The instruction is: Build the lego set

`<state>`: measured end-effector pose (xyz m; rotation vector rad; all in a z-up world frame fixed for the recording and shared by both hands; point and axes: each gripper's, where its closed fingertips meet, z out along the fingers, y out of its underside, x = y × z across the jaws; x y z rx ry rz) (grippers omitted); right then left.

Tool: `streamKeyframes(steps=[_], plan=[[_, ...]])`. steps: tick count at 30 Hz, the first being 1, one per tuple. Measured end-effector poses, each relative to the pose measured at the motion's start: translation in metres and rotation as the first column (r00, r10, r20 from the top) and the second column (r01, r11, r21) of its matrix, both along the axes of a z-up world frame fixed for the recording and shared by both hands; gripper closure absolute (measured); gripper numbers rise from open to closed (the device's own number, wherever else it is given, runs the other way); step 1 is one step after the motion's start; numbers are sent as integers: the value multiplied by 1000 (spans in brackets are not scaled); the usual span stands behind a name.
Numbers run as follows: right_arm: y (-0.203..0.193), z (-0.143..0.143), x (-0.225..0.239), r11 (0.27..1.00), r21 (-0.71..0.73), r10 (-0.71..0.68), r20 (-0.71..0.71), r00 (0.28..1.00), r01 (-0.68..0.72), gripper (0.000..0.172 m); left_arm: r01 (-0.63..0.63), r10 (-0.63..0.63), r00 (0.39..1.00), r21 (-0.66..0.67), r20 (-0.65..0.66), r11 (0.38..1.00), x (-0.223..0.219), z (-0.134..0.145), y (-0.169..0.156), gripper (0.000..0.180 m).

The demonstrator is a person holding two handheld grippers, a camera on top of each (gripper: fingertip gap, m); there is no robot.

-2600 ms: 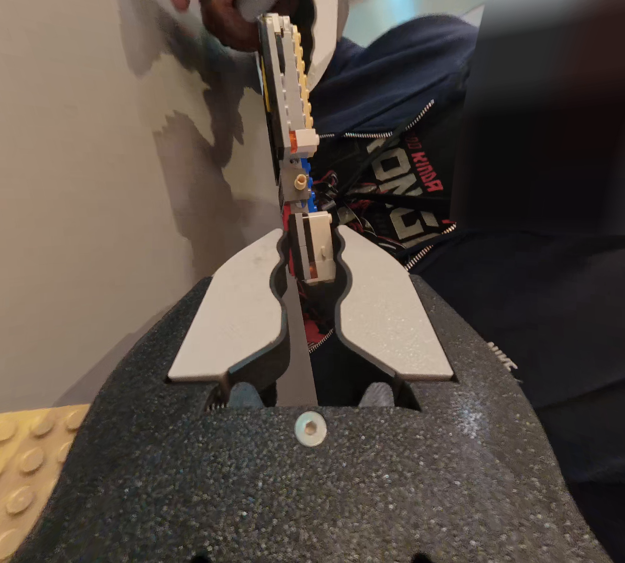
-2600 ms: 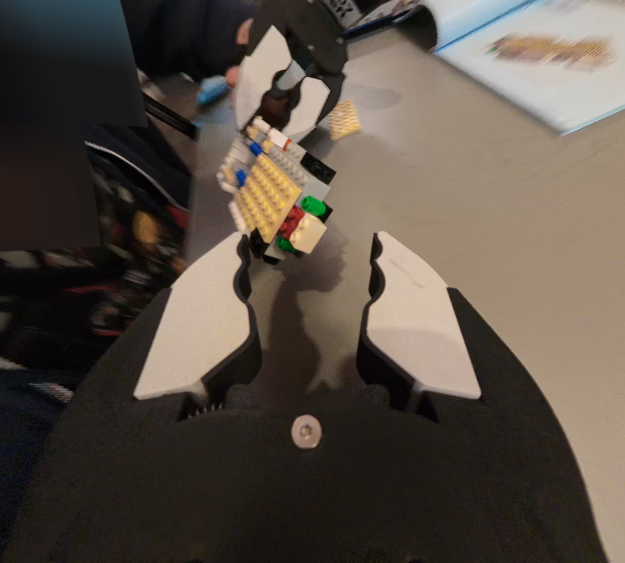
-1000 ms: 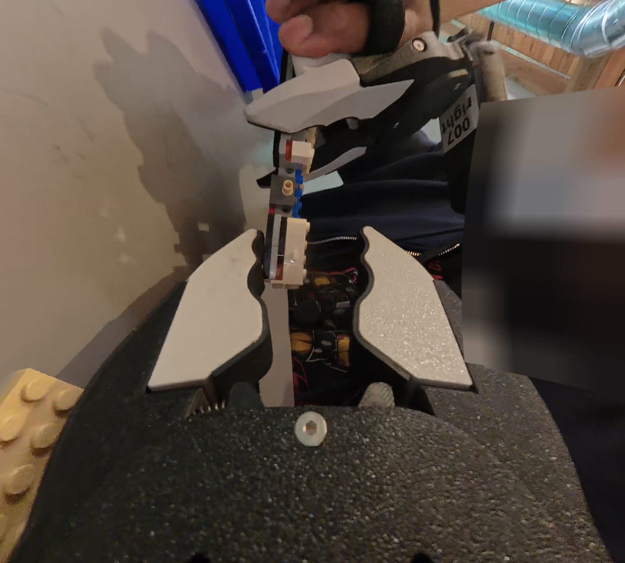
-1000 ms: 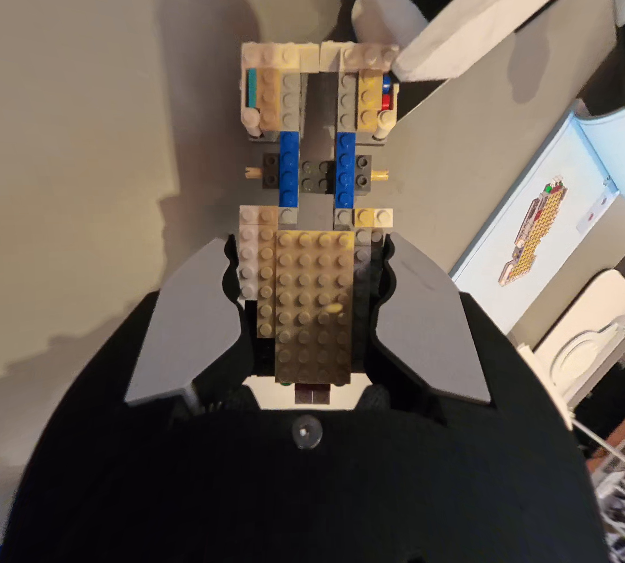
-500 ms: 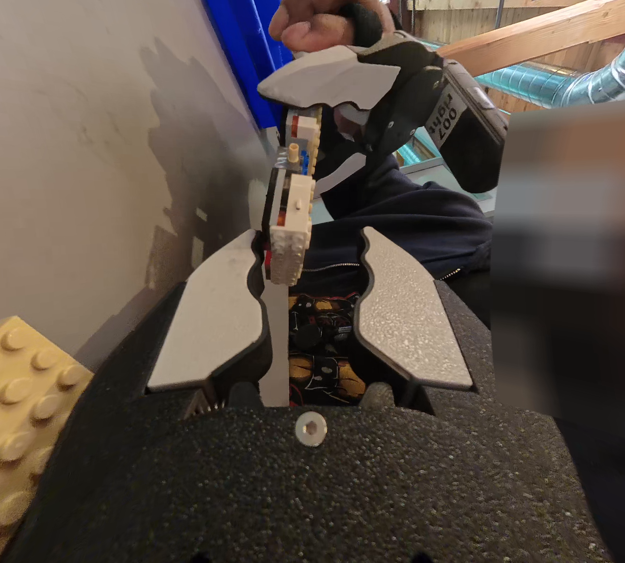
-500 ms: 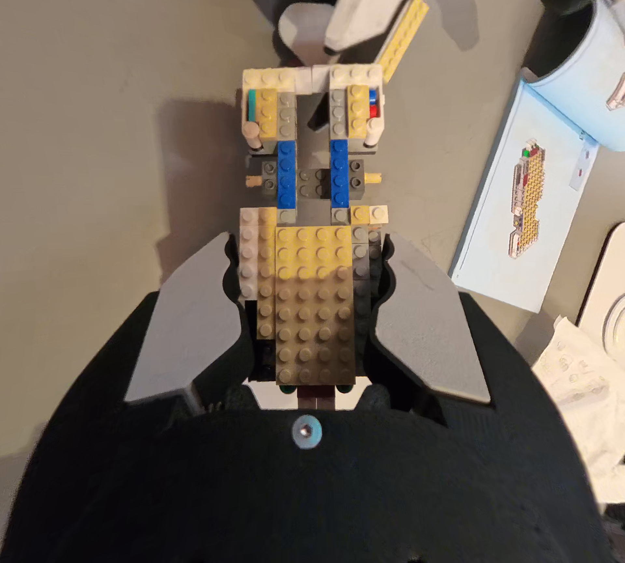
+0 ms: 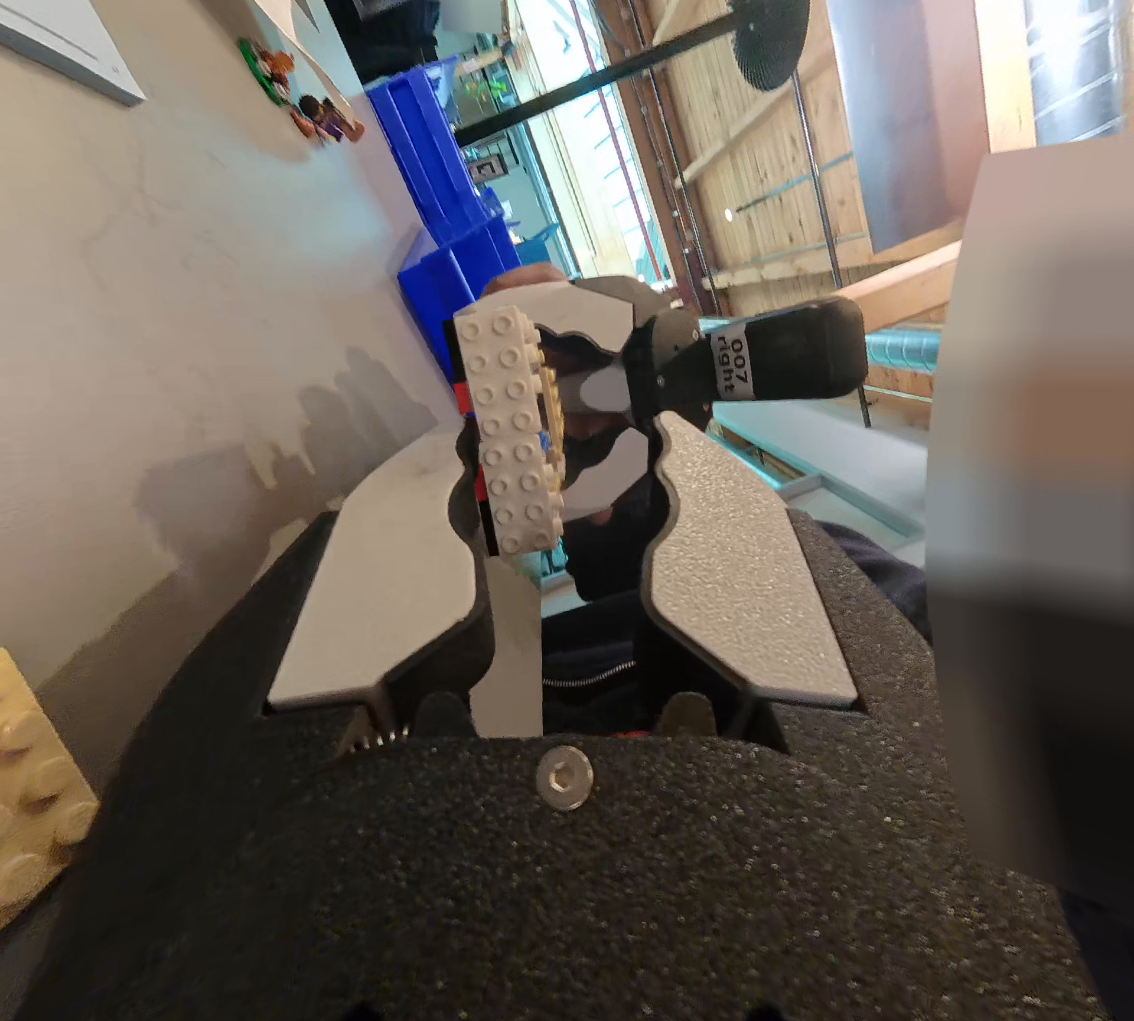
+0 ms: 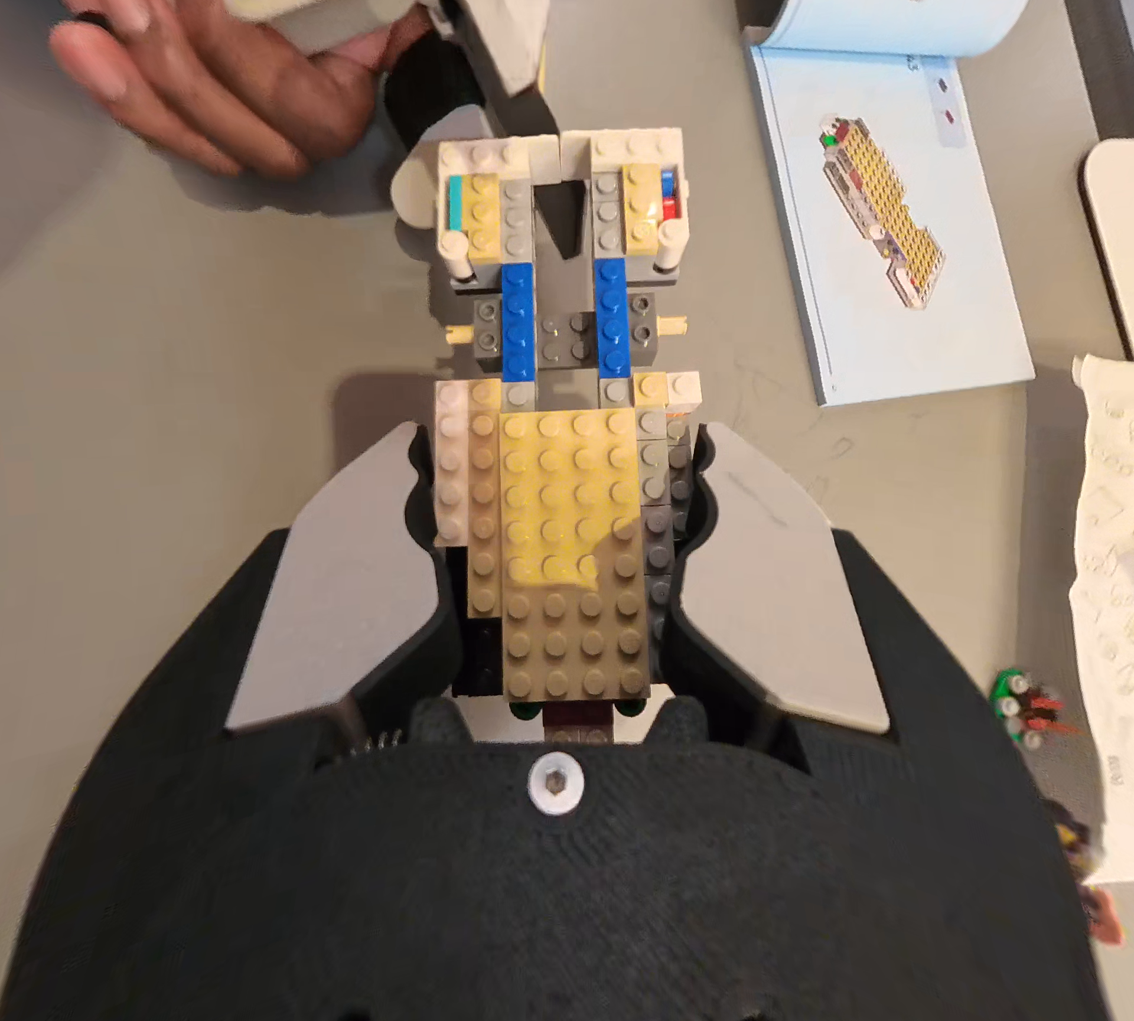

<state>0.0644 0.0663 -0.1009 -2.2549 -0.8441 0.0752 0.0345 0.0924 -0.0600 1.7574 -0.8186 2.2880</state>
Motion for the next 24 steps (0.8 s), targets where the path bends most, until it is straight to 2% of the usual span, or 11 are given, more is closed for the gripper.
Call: streamKeyframes(steps=[3,6,11,14,17,24], plan=[[1,-3,0,997,-6,-75,-42,996,74,91,-70,69,997,-24,-37,997,6,-4,5,123],[7,-2,0,988,-10,-155,-123,980,155,91,-116,116,989,0,-95,993,15,-11,9,111],[17,-1,4,974,14,-219,-191,957,225,91,-194,185,980,-158,-67,968,23,2,30,119],[21,0,6,970,38,-229,-207,951,242,91,-221,219,975,-182,-29,958,25,7,36,121],[25,0,5,966,42,-238,-245,940,255,91,-181,182,983,-229,-17,957,30,8,29,120],[29,-2,6,956,61,-259,-269,928,285,91,-142,134,989,-171,-59,975,39,-2,6,120]])
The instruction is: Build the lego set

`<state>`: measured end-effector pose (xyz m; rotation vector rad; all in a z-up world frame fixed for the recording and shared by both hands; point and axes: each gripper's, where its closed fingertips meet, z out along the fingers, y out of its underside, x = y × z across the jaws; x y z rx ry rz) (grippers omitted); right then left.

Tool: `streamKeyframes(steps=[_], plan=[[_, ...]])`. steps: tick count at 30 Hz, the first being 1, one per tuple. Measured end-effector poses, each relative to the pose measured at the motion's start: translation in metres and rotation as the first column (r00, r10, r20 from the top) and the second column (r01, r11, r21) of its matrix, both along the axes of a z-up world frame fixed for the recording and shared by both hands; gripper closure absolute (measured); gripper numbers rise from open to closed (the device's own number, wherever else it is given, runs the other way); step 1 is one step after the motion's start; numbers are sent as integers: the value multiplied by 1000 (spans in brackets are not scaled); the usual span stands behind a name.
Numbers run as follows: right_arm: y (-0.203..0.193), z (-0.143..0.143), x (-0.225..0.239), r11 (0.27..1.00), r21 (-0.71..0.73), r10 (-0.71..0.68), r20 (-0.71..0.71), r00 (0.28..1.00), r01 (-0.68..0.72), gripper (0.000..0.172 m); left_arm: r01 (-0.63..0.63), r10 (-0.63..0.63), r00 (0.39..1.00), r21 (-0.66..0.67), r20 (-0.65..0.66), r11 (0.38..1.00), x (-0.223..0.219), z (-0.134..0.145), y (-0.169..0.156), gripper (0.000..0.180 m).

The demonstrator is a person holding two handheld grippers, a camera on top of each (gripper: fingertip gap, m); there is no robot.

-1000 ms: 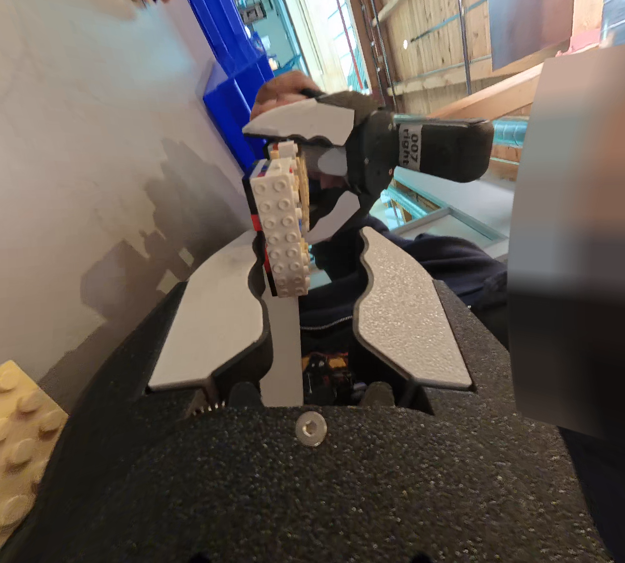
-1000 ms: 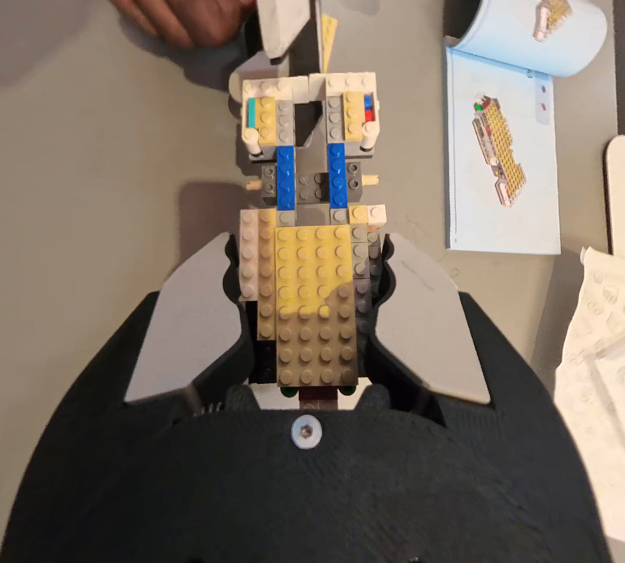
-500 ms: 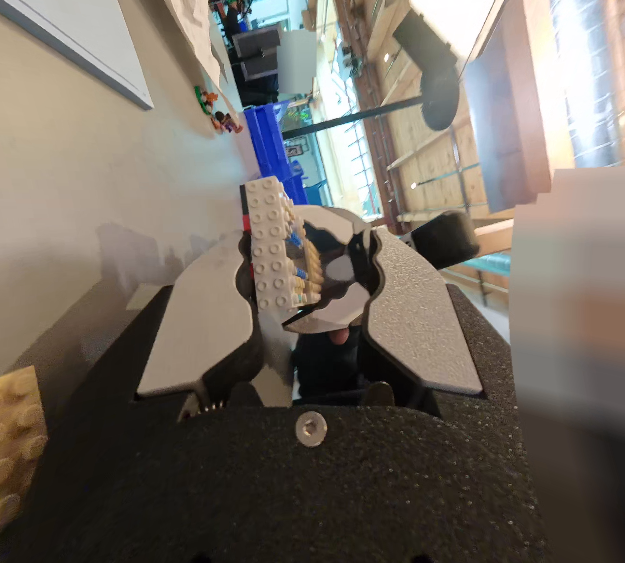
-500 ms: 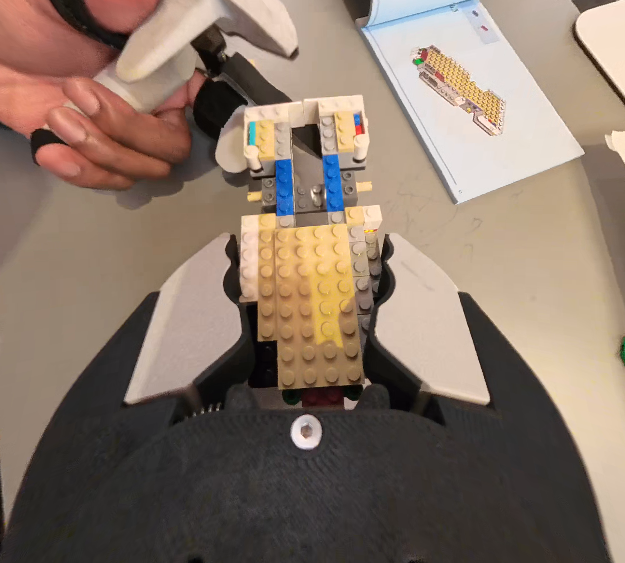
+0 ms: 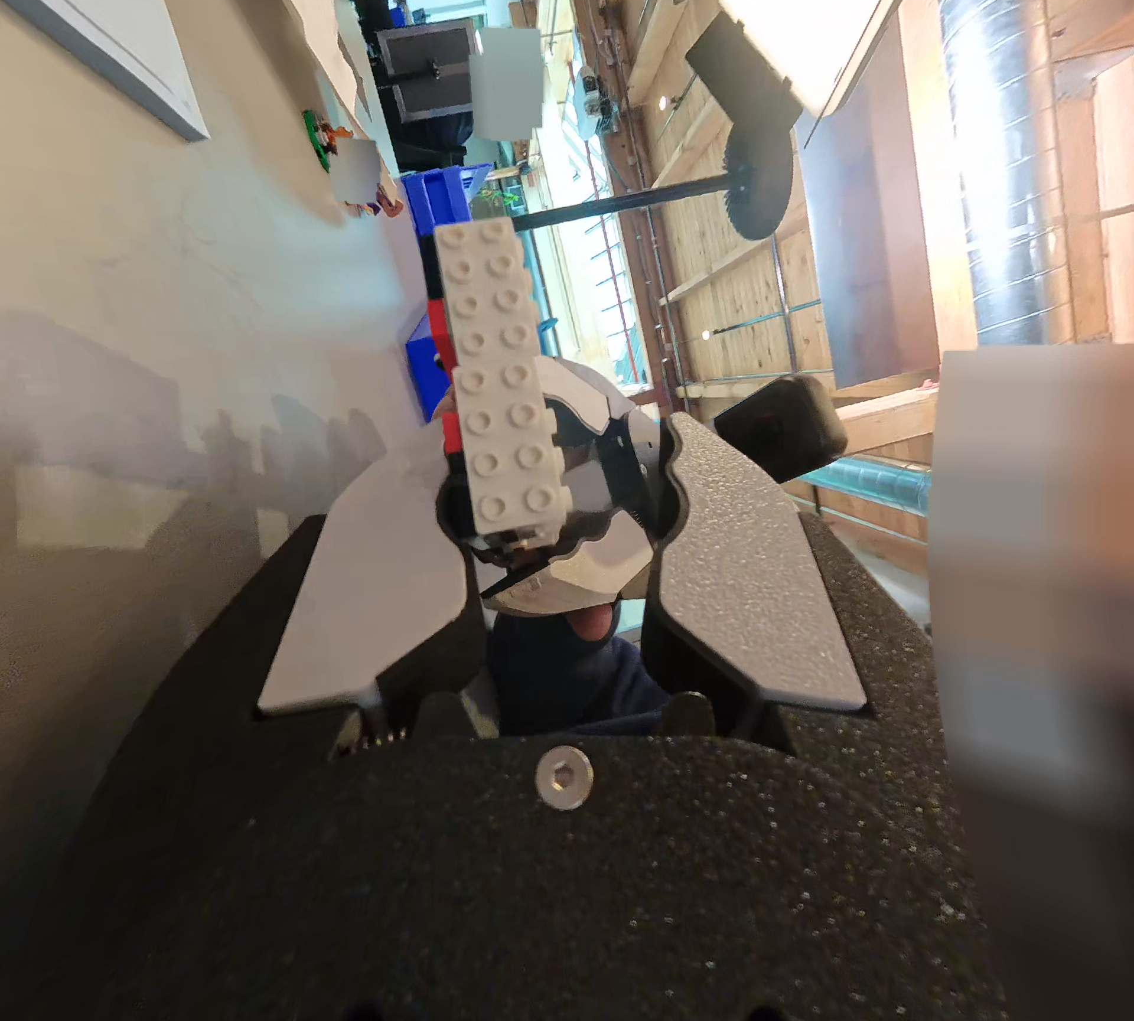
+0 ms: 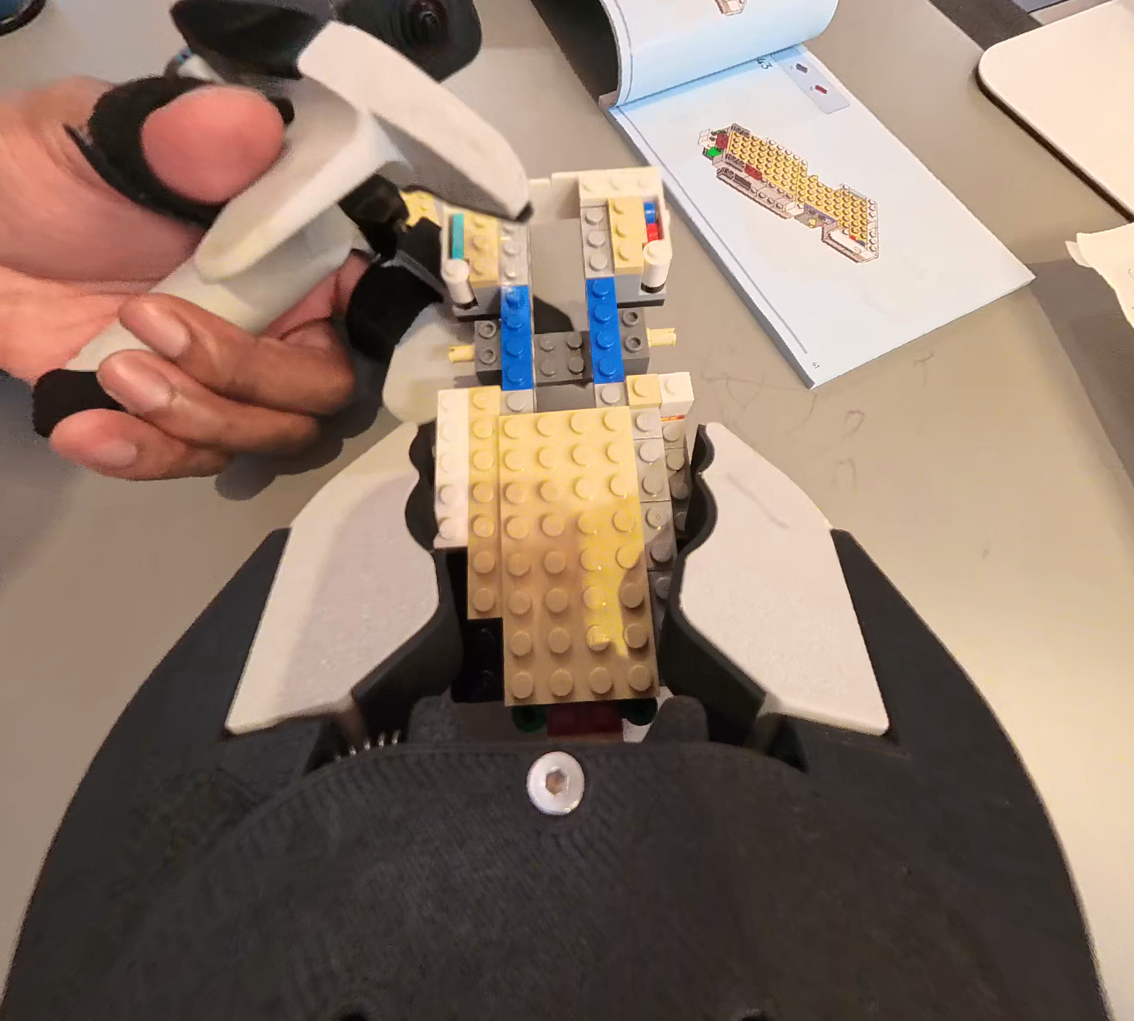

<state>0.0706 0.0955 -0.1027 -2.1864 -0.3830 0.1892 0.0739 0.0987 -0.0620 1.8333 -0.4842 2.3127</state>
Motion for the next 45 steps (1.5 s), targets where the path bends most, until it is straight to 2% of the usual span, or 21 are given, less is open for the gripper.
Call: streamKeyframes(steps=[4,8,9,11,18,22,27,36,38,41,45], plan=[[3,1,2,1000,19,-22,-20,1000,23,91,76,-71,995,72,-63,995,3,-6,-17,123],[5,4,1,999,42,-21,-19,1000,22,91,76,-69,994,81,-80,994,6,-9,-17,142],[5,5,1,999,48,-18,-14,1000,19,91,76,-70,994,70,-86,995,7,-11,-16,153],[6,6,2,998,64,-18,-2,1000,18,91,83,-77,992,54,-97,995,8,-14,-15,157],[9,12,7,992,127,-10,38,999,5,91,100,-95,989,40,-114,994,13,-14,-12,158],[9,24,9,985,174,-5,-40,999,12,101,91,-85,985,32,-149,995,17,-17,-5,158],[8,28,14,982,188,-5,-100,995,24,101,93,-89,985,16,-146,996,18,-16,-1,158],[6,46,14,956,293,44,-100,994,-13,86,102,-94,985,53,-144,993,20,-12,12,158],[5,49,16,942,333,61,-23,998,-50,82,97,-88,985,59,-147,994,22,-9,20,158],[3,46,25,920,368,48,238,970,-136,77,101,-95,986,34,-140,994,27,-1,31,158],[2,45,39,870,428,-34,546,837,-244,77,134,-131,983,17,-129,991,33,9,37,159]])
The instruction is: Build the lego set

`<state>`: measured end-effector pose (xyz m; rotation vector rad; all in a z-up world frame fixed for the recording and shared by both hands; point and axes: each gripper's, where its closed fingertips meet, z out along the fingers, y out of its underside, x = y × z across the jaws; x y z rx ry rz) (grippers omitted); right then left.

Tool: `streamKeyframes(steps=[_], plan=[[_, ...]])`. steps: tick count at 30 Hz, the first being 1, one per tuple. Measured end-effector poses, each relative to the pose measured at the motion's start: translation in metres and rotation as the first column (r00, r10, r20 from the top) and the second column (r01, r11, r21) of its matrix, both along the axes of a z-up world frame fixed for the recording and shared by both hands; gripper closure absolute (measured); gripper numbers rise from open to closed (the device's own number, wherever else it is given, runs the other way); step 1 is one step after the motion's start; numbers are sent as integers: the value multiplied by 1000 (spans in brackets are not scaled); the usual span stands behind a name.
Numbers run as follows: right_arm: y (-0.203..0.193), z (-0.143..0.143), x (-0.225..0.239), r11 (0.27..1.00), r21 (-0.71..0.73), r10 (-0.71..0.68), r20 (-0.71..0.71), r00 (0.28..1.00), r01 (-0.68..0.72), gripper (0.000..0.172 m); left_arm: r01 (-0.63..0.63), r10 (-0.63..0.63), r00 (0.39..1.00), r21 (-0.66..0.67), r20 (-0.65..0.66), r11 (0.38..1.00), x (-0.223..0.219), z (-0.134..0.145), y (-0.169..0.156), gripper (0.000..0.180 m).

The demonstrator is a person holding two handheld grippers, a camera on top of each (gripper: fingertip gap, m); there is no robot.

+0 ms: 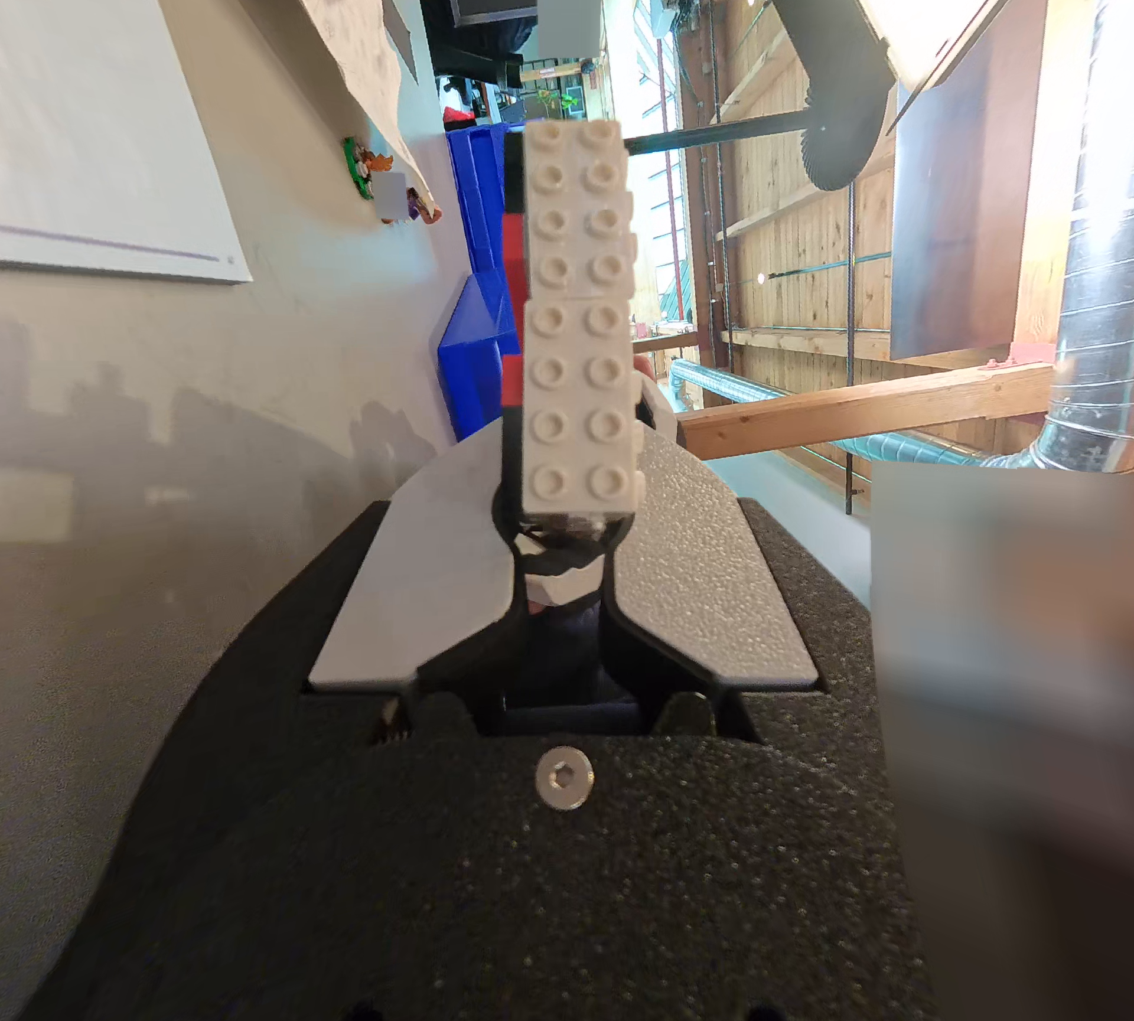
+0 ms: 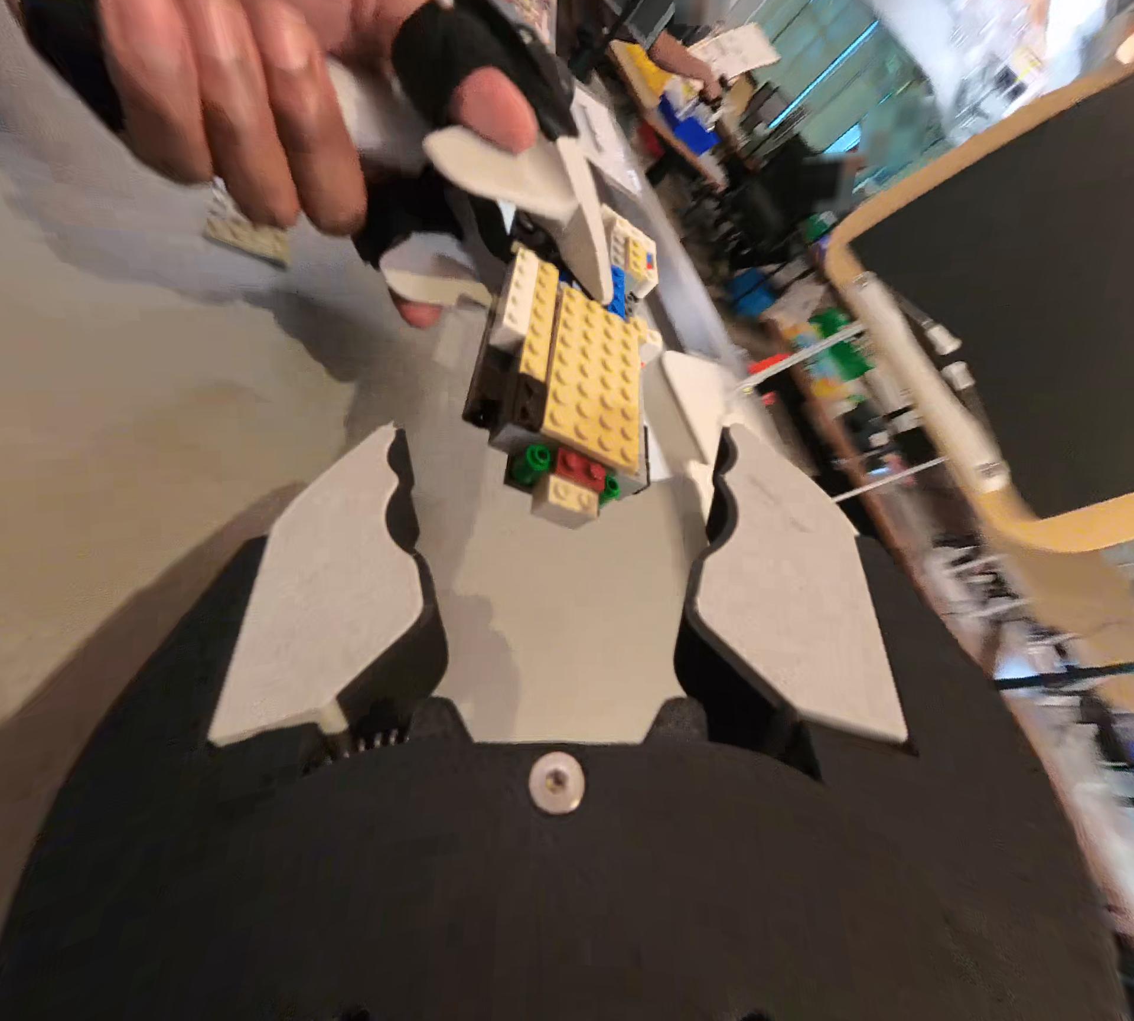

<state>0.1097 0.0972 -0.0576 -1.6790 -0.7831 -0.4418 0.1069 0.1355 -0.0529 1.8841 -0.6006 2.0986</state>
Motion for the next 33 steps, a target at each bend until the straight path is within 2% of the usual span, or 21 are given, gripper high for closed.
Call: streamKeyframes(steps=[3,6,10,17,27,33], plan=[[1,0,7,996,84,-36,222,974,17,79,21,-21,1000,-1,-3,1000,4,5,2,159],[4,4,10,984,178,-84,415,906,10,85,43,-43,999,12,-8,999,8,9,1,158],[3,9,5,965,254,-97,561,822,-60,96,82,-82,997,0,0,997,9,14,-2,158],[4,9,-7,953,257,-32,614,788,-162,107,158,-158,987,0,3,987,2,6,-12,158],[0,-14,-27,949,176,70,696,715,-263,128,248,-248,969,-25,5,968,-7,-10,-25,158],[-4,-17,-32,942,174,88,696,713,-286,134,270,-270,963,-18,23,963,-8,-10,-29,157]])
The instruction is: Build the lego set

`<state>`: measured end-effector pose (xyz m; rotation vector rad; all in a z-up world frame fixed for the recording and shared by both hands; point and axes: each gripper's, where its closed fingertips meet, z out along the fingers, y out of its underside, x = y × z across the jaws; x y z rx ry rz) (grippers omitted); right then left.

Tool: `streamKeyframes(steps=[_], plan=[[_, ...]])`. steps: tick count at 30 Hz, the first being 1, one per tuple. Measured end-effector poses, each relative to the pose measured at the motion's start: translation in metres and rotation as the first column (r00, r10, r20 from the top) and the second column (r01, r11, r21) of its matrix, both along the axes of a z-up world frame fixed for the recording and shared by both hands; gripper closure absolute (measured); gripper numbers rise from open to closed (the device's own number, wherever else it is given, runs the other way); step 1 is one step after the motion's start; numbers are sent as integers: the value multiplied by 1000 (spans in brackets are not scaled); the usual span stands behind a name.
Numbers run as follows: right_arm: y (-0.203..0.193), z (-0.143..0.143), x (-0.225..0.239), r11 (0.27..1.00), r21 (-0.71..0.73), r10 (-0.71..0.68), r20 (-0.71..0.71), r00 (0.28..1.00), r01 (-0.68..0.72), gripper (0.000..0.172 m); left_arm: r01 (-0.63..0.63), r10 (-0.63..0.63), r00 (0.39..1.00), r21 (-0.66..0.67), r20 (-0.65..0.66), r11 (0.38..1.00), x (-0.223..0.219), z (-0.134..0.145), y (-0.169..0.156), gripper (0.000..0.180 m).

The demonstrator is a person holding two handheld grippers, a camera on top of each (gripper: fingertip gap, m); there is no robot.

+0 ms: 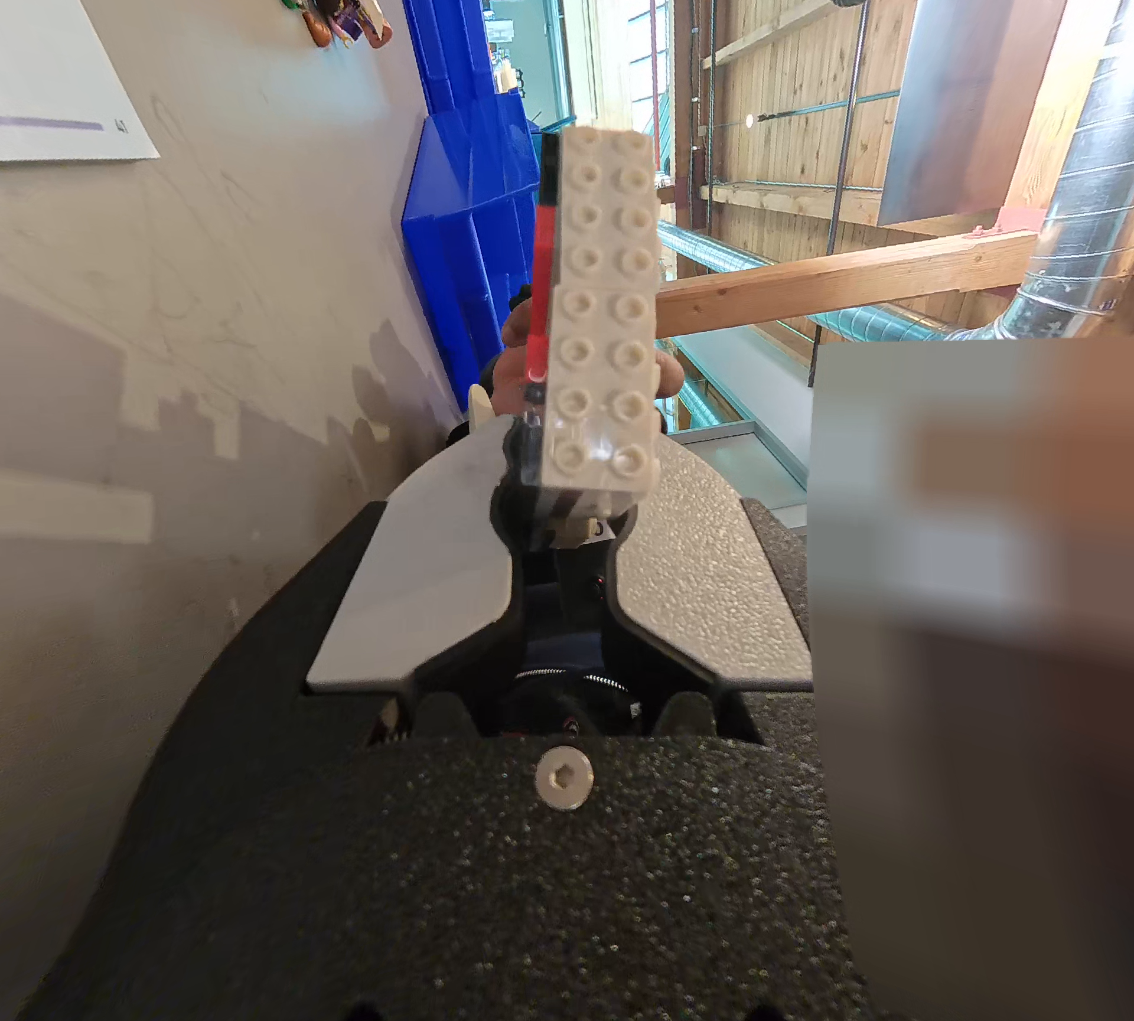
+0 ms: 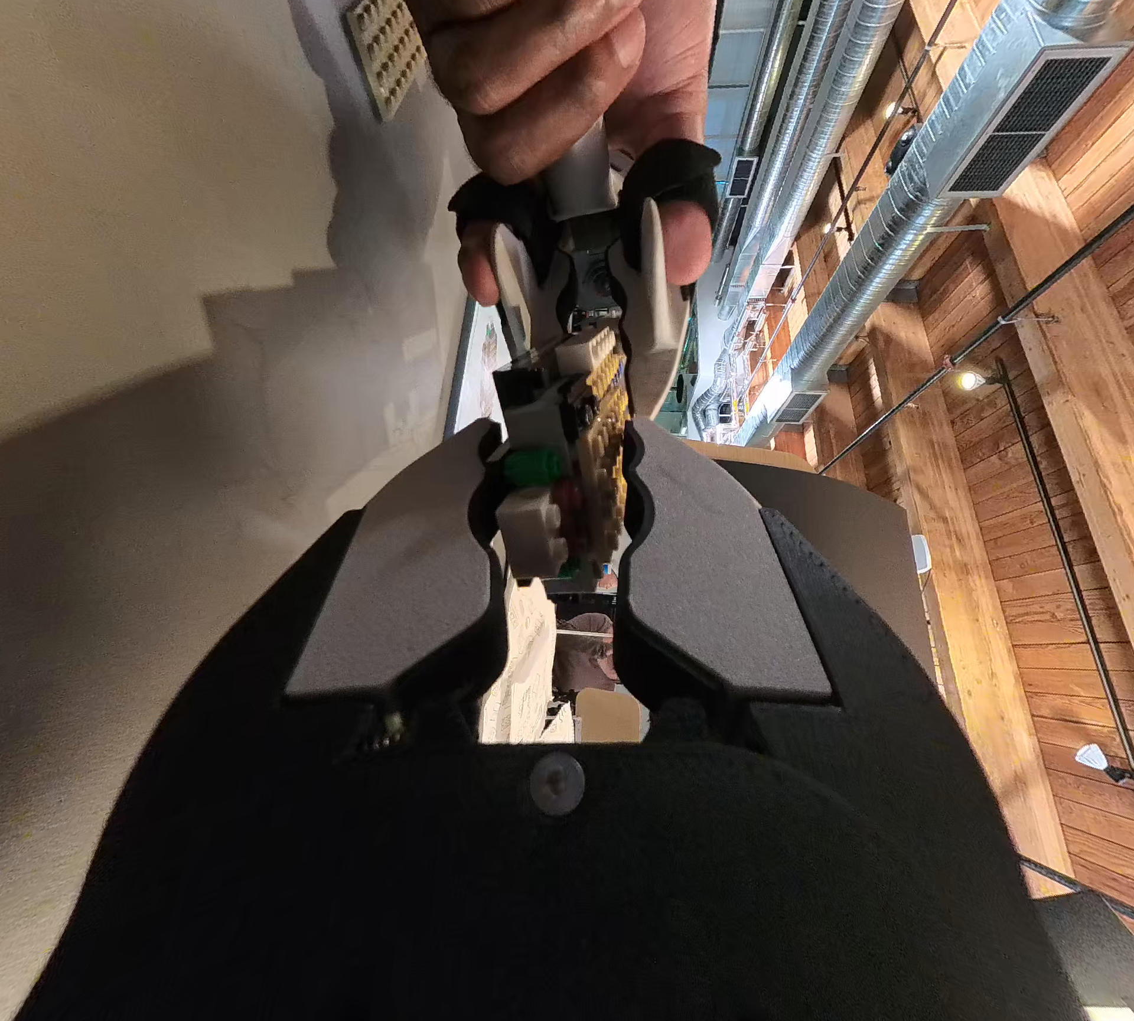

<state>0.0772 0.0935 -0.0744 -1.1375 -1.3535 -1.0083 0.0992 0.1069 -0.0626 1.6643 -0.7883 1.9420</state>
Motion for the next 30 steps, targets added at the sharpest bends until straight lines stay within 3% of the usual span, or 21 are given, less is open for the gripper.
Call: streamKeyframes(steps=[7,20,30], plan=[[-1,3,1,1000,20,-4,-2,1000,4,141,-3,2,1000,-8,-17,1000,1,-3,-1,155],[6,4,8,996,44,-82,-43,996,84,145,-87,89,996,-69,24,994,9,6,6,129],[5,13,7,990,116,-85,2,996,84,146,-129,133,989,-55,71,990,9,12,19,132]])
